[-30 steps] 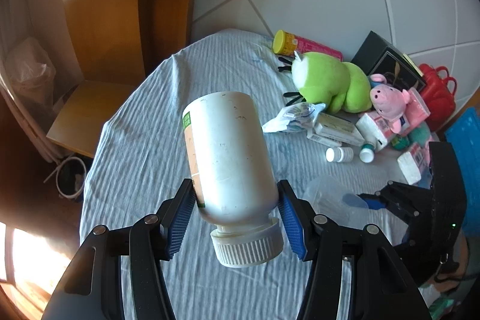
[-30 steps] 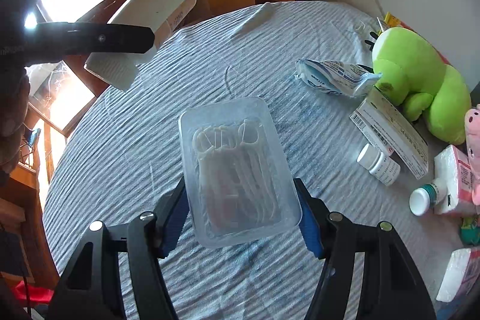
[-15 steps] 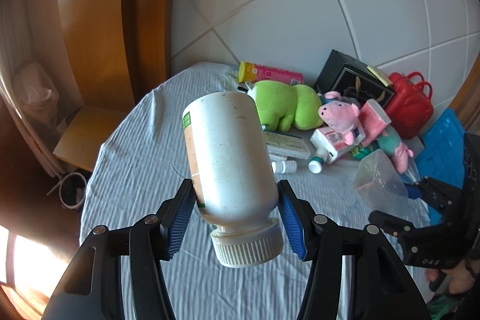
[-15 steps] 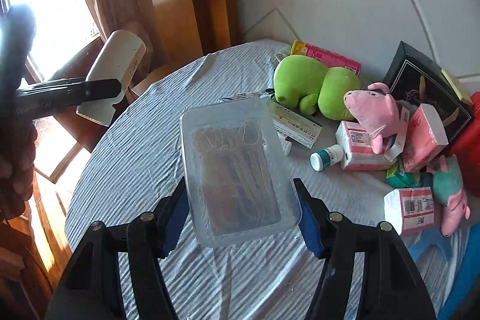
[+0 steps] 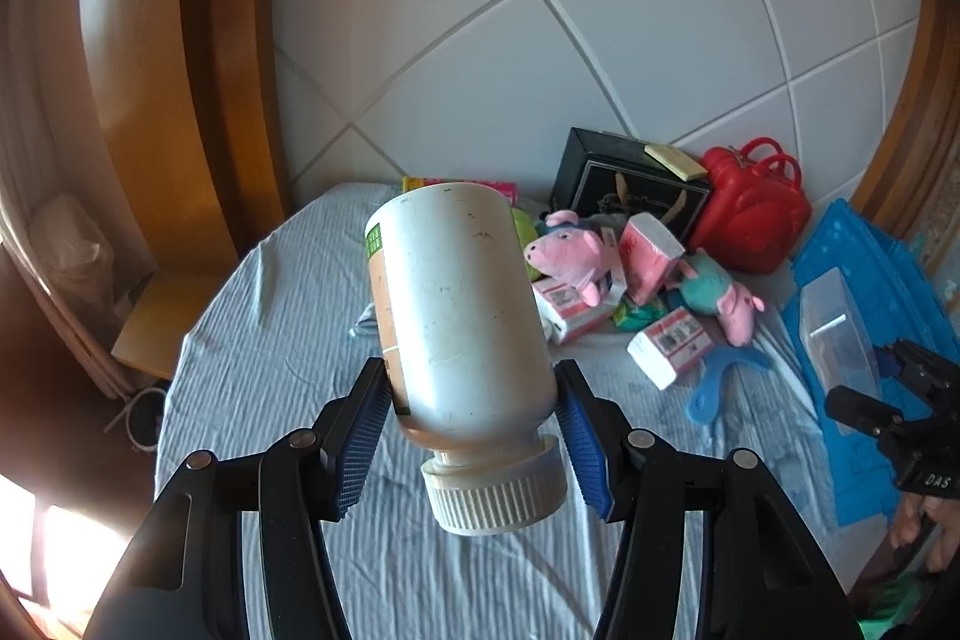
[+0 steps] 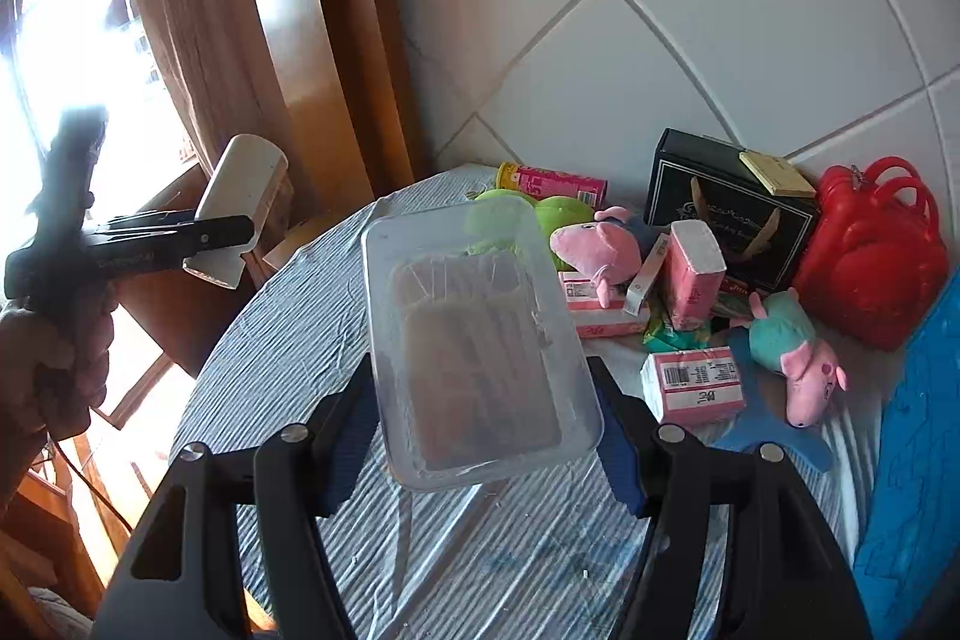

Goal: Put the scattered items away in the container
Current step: 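Lift the white bottle with the left tool while the right tool lifts the floss-pick box, then carry both items over the blue crate and open both tools to drop them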

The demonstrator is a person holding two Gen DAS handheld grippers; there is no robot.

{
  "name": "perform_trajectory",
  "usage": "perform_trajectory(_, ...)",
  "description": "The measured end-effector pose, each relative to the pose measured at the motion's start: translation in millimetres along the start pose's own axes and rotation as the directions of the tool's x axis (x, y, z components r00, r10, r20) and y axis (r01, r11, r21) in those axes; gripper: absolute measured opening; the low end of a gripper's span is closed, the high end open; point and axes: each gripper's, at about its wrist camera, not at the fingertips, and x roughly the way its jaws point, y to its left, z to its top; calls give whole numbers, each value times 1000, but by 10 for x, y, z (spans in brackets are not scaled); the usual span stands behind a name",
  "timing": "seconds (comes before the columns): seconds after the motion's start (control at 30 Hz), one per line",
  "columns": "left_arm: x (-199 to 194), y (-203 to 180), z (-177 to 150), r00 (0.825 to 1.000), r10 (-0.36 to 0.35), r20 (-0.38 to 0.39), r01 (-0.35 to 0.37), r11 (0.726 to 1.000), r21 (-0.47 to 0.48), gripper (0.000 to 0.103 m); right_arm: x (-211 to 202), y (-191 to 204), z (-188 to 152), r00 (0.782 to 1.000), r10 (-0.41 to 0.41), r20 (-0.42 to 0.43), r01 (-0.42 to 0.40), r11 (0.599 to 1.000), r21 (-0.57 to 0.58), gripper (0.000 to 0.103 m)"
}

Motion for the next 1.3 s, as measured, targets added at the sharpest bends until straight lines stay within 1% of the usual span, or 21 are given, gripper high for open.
perform_trajectory(0.07,-99,-226,43,1000,3,19,-3,1000,18,55,-220,-160,-54,1000,-11,19,11,1000,10,64)
perform_trajectory(0.23,-266,-859,185,998,-29,53,25,996,82,55,-705,-620,-164,997,-51,59,49,998,46,64)
perform_trajectory(0.43,-346,-1619,413,992,-101,75,90,986,140,55,-1208,-1189,-300,990,-108,95,98,990,102,64)
perform_trajectory(0.57,-363,-2162,494,985,-150,80,133,974,183,55,-1513,-1570,-402,981,-152,117,135,980,146,64)
perform_trajectory(0.8,-350,-3019,527,970,-232,67,210,947,242,55,-2032,-2118,-563,964,-223,144,193,961,200,64)
perform_trajectory(1.03,-304,-3800,461,953,-300,36,278,916,289,55,-2503,-2576,-790,946,-289,150,247,938,244,64)
perform_trajectory(1.3,-328,-4640,340,927,-376,-2,351,866,356,55,-2954,-2866,-1080,928,-345,143,294,910,291,64)
